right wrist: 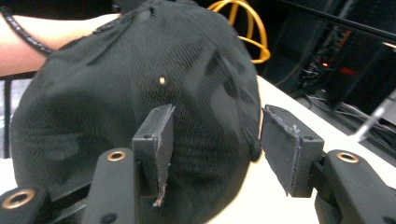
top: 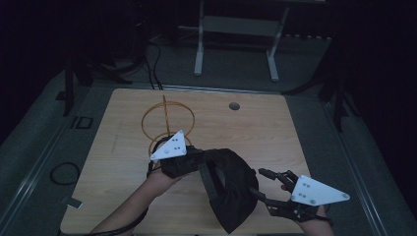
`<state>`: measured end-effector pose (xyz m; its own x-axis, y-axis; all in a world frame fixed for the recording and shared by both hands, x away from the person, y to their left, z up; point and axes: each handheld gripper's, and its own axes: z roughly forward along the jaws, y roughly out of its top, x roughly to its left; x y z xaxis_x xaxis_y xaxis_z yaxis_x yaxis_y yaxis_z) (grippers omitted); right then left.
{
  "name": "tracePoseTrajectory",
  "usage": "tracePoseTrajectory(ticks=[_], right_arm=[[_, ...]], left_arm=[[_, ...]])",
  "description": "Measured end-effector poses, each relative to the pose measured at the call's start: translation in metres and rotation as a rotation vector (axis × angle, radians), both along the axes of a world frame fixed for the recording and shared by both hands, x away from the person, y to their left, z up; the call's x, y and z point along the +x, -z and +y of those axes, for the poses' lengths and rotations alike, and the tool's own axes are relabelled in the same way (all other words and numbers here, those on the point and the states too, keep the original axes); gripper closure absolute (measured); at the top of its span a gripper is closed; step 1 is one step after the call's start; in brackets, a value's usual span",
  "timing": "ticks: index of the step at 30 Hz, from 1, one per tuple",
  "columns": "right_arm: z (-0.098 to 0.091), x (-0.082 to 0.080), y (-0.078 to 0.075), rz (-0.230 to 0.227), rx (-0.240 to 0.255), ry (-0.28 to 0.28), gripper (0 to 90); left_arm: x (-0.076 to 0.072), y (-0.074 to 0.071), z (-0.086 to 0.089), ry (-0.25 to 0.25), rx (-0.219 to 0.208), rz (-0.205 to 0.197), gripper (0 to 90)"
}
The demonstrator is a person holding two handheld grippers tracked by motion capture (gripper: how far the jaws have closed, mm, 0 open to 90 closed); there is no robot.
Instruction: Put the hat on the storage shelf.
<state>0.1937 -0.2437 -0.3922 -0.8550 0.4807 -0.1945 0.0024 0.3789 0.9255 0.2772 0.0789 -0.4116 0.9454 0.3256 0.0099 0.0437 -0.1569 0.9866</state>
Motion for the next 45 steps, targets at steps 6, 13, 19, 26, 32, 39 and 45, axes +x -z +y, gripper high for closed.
tracePoseTrajectory(ticks=[6,13,19,26,32,39,45], right_arm=[[0.017,0.008,0.004,-0.014,-0.046,-0.011,45.5],[0.020,0.014,0.005,-0.021,-0.047,-0.028,53.8],[0.022,0.017,0.004,-0.009,-0.036,-0.038,61.4],[0.025,0.019,0.007,0.008,-0.039,-0.039,88.1],[0.023,0.021,0.003,0.032,0.006,-0.044,88.7],[0.018,0.023,-0.002,0.041,0.046,-0.016,88.8],[0.011,0.024,-0.009,0.022,0.063,0.023,88.9]], left_arm=[[-0.002,-0.002,-0.002,0.016,0.004,-0.010,89.1],[-0.001,-0.004,-0.001,0.016,0.007,-0.011,89.0],[-0.001,-0.004,-0.002,0.022,0.004,-0.012,89.0],[0.000,-0.004,-0.002,0.007,0.013,-0.014,88.9],[0.002,-0.003,0.000,-0.020,0.030,-0.022,88.4],[-0.001,-0.006,0.001,-0.034,0.042,-0.052,73.2],[-0.006,-0.008,0.004,-0.079,0.060,-0.082,61.4]])
